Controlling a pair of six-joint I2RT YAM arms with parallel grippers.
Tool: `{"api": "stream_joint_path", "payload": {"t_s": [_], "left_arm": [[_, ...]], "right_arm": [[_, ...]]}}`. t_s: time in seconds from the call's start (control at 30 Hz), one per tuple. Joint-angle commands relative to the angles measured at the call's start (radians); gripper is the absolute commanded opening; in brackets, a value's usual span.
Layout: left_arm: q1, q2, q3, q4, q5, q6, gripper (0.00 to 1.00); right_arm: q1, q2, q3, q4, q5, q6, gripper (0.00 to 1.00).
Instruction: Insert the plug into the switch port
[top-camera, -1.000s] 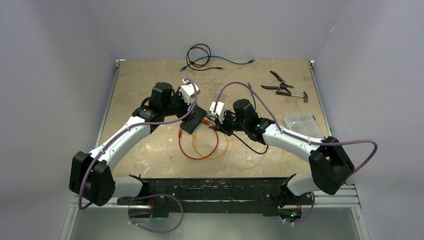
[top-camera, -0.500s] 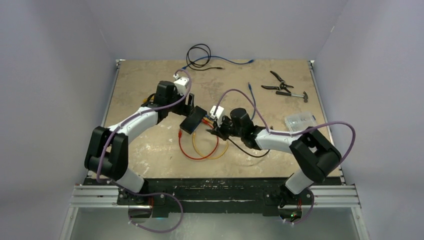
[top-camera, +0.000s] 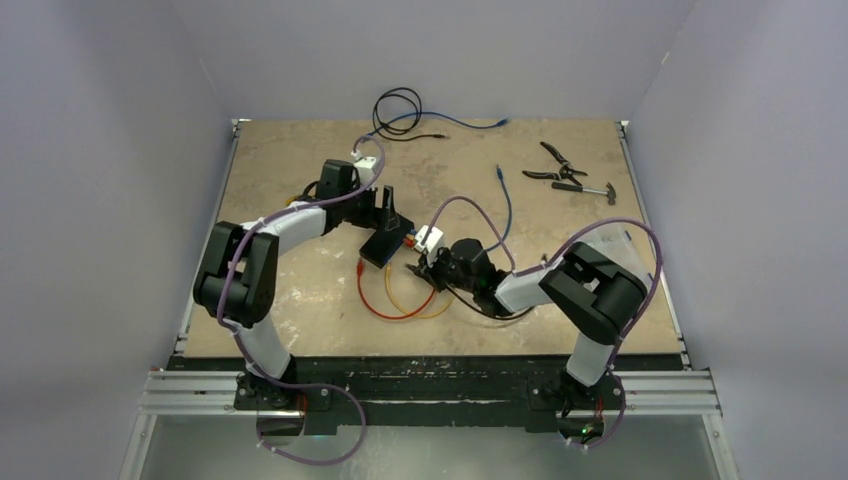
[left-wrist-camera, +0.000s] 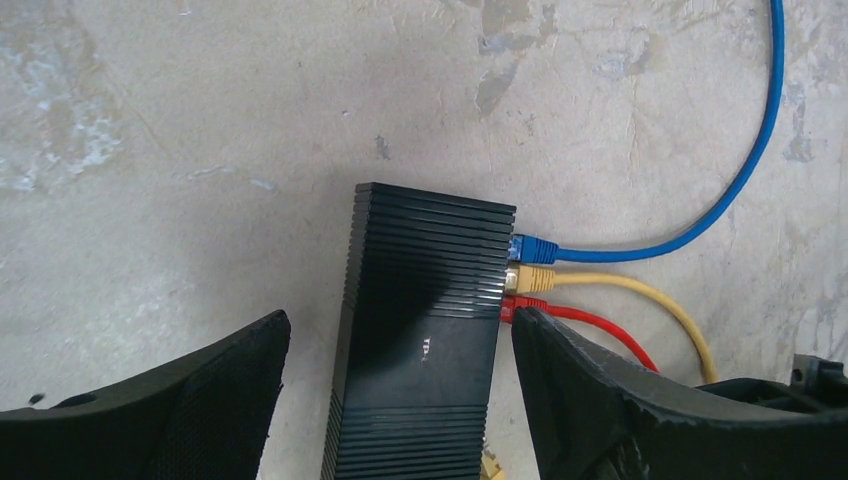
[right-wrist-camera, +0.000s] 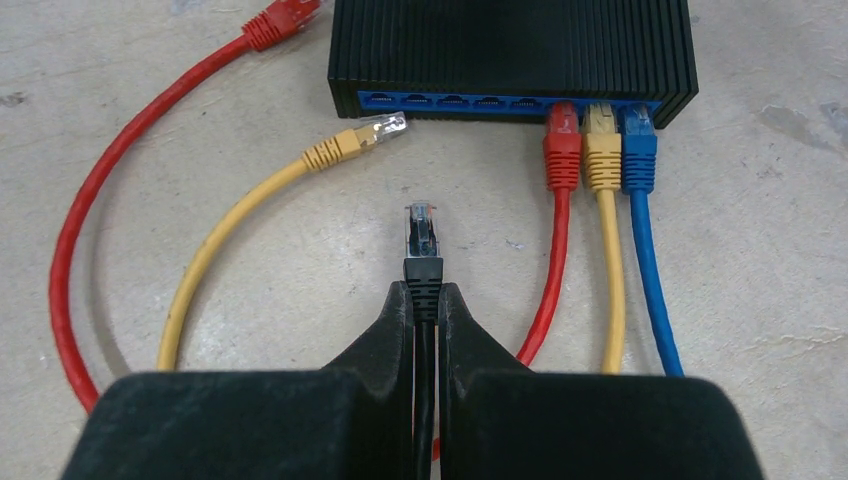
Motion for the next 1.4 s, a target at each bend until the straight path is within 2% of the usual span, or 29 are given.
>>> {"api": "stream_joint_path", "payload": {"t_s": [0.0,0.33,0.57,0.8,1.1,1.37], "left_arm": [[0.0,0.035,0.048,0.022,0.069,-0.011,0.79],[0.001,0.084,0.057,-0.004,0.126,-0.013,0.71],[0.003,0.105,0.055,-0.027,0.134,0.0,0.65],[0.009,0.13,0.05,-0.047,0.155,0.015,0.53],[0.015,0.15,0.051,-0.068,0.157,0.04,0.48],[0.015,0.165,0.057,-0.08,0.163,0.049,0.48]], "right_arm": [[0.019,0.041,-0.021,0.208,0.083,0.031,0.0],[0.028,0.121,-0.049,0.387,0.184,0.028,0.0],[0.029,0.167,-0.024,0.43,0.187,0.005,0.0],[0.032,0.214,0.021,0.435,0.197,-0.014,0.0],[0.044,0.254,0.037,0.456,0.289,-0.021,0.0],[0.054,0.257,0.042,0.471,0.292,-0.049,0.0]]}}
